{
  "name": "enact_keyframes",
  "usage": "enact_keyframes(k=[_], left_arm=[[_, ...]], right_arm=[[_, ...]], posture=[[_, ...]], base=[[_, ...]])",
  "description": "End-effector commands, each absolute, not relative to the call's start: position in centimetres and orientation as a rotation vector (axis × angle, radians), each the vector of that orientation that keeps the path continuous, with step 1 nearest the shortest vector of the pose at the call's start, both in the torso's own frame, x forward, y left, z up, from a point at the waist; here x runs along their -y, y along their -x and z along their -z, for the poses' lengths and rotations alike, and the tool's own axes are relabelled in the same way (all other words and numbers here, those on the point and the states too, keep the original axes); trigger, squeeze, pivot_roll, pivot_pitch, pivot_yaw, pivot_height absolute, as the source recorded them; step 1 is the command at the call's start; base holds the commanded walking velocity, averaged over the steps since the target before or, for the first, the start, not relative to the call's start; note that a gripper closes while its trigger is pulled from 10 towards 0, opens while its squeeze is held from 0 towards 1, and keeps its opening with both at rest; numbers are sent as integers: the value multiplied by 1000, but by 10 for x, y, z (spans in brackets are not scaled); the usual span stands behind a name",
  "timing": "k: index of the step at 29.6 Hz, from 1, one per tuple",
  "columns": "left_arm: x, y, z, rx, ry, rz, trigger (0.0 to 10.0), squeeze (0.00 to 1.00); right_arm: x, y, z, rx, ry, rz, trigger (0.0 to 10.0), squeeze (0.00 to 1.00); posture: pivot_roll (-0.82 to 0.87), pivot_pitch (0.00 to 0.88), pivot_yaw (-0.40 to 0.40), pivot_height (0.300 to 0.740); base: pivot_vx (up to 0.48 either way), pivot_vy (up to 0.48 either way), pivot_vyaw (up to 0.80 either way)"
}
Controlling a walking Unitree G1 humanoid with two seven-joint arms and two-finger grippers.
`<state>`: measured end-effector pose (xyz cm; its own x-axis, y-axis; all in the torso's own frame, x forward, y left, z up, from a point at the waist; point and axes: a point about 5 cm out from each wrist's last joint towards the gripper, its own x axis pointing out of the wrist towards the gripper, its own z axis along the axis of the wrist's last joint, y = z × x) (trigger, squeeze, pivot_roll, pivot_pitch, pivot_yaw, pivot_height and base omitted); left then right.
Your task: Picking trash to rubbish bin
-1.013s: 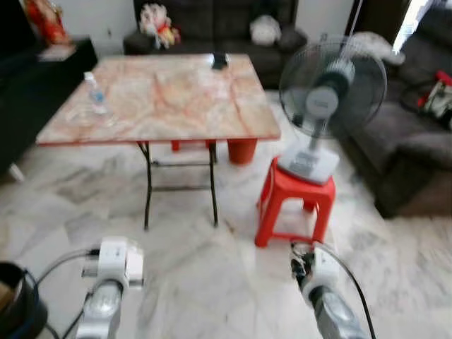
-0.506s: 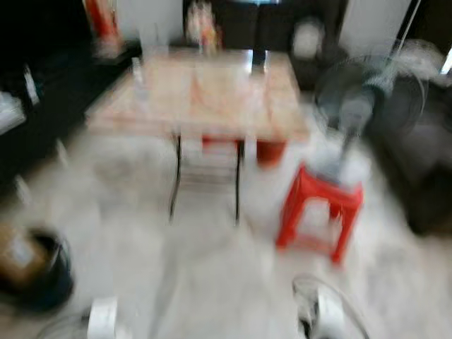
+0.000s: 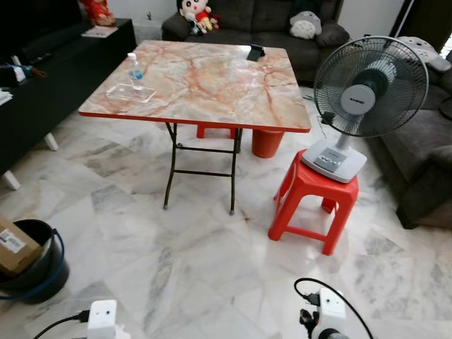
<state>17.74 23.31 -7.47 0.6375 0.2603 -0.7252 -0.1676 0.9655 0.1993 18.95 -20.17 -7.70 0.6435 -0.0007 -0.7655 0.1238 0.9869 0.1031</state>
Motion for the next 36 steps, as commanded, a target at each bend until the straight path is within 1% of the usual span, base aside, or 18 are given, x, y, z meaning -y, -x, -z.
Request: enact_keyframes(k=[1,7,12,14,19,21,22,24,26,27,28,30,32,36], left_arm=[[-222,-176,78,-860,-135,-211,10000,0],[-199,-175,83,-872,-147,-129,10000,0],[-201,-168,86,-887,-131,-154,10000,0],[-206,-164,87,-894,-132,-172,10000,0],[-224,-151,88,-910,-149,-227,10000,0],[-228,-149,88,-910,-146,-249,10000,0],[-230,-148,87,-910,-148,-251,10000,0],[-231,-148,87,-913,-172,-221,10000,0],[-232,-149,87,-915,-215,-183,10000,0],[-238,-151,84,-908,-222,-185,10000,0],[-241,-153,83,-901,-224,-188,10000,0],[-245,-156,80,-892,-235,-182,10000,0],[-249,-157,79,-896,-257,-166,10000,0],[-252,-162,76,-895,-281,-144,10000,0]], right_arm=[[214,-196,71,-839,-128,68,10000,0],[242,-195,64,-815,-98,125,10000,0],[248,-198,61,-811,-87,133,10000,0],[244,-203,59,-805,-81,120,10000,0],[217,-210,63,-811,-117,66,10000,0],[210,-210,65,-823,-125,52,10000,0],[206,-210,65,-824,-131,49,10000,0],[200,-210,67,-820,-160,58,10000,0],[195,-207,69,-828,-177,61,10000,0],[188,-202,73,-840,-186,53,10000,0],[186,-199,75,-845,-196,58,10000,0],[185,-194,77,-853,-215,76,10000,0],[182,-187,81,-865,-234,96,10000,0],[180,-173,88,-895,-257,135,10000,0]], posture=[[-82,23,-117,740],[-111,10,-153,740],[-91,14,-168,740],[-78,11,-166,740],[-22,1,-143,740],[-18,0,-115,740],[-16,0,-83,740],[-9,0,-73,740],[4,0,-49,740],[2,0,-22,740],[-1,0,-12,740],[-2,0,-7,740],[-12,0,23,740],[-14,0,43,740]], base=[[0,0,619],[0,0,619],[0,0,555],[0,0,788],[0,0,683],[0,0,0],[0,0,0],[0,0,0],[0,0,0],[0,0,0],[0,0,0],[0,0,0],[0,0,0],[0,0,0]])
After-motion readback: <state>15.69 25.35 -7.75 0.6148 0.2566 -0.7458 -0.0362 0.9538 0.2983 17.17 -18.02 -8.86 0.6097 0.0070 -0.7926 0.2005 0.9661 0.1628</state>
